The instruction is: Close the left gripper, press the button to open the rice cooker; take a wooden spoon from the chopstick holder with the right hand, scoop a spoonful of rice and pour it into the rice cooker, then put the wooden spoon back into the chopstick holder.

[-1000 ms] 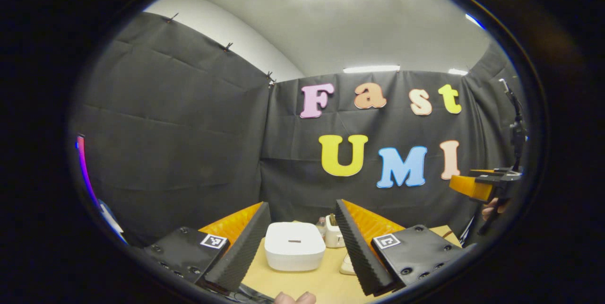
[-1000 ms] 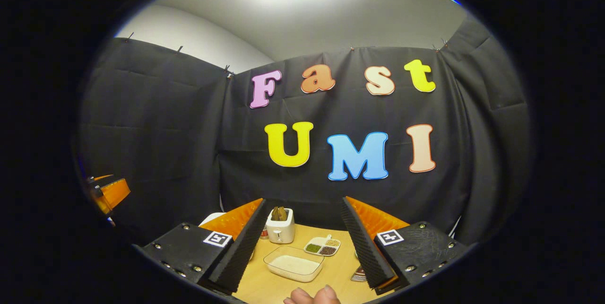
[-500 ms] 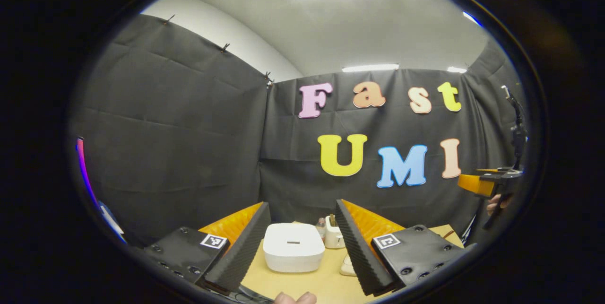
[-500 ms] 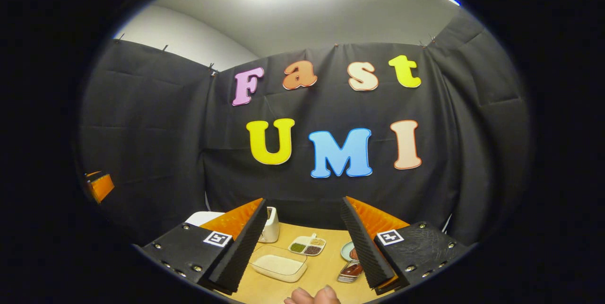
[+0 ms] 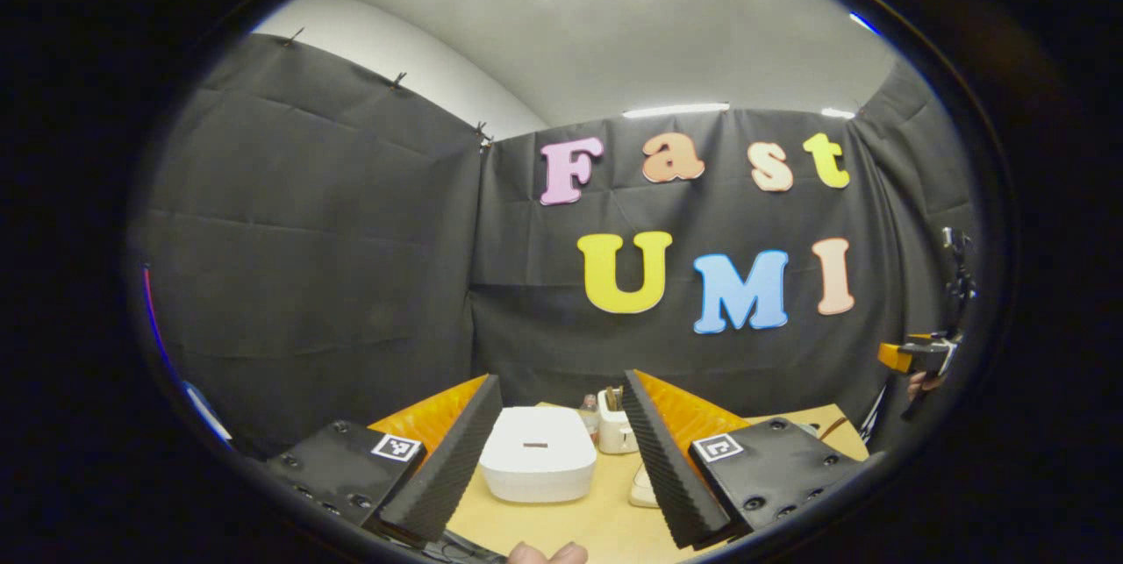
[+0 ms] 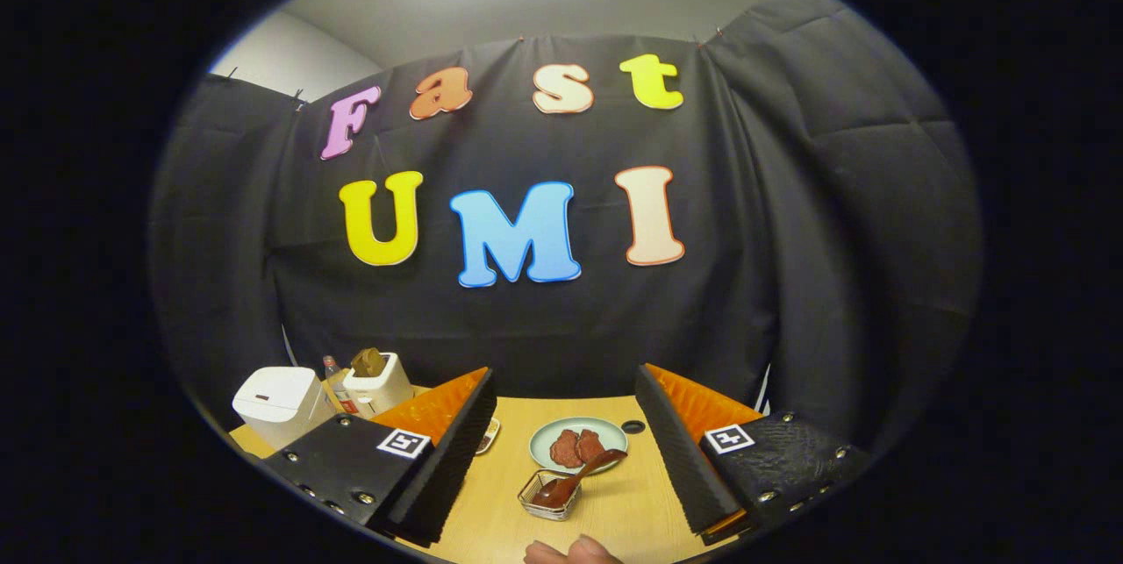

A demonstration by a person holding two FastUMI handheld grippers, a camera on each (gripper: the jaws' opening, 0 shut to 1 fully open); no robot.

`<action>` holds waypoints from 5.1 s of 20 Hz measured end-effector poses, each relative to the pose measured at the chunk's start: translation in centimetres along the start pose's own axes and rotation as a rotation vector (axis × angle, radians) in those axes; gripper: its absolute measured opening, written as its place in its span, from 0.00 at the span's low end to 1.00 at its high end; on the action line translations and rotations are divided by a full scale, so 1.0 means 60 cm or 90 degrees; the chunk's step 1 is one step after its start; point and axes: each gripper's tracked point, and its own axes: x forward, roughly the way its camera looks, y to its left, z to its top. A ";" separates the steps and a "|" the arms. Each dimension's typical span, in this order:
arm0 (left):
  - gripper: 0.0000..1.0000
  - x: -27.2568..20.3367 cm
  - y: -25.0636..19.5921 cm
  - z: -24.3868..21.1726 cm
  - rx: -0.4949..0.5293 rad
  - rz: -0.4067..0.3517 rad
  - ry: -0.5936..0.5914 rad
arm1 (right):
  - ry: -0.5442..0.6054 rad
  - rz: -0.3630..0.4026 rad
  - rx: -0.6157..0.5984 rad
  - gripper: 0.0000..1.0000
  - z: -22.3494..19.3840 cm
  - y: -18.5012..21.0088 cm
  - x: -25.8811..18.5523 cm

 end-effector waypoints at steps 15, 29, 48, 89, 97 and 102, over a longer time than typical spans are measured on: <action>0.99 0.091 -0.085 -0.100 0.034 -0.043 0.101 | 0.211 -0.041 0.173 0.97 -0.344 -0.044 0.244; 0.97 0.082 -0.046 -0.128 0.005 -0.018 0.123 | 0.248 -0.053 0.253 0.55 -0.379 -0.043 0.275; 0.99 0.103 -0.004 -0.141 -0.008 0.004 0.133 | 0.267 -0.026 0.262 0.16 -0.376 -0.013 0.264; 0.07 0.521 0.080 -0.586 -0.006 0.037 0.583 | 0.146 0.039 0.108 0.13 -0.117 0.105 0.122; 0.06 0.521 0.103 -0.591 -0.060 0.016 0.668 | 0.147 0.048 0.113 0.13 -0.123 0.110 0.113; 0.10 0.522 0.102 -0.582 -0.110 0.020 0.675 | 0.142 0.055 0.124 0.13 -0.118 0.110 0.110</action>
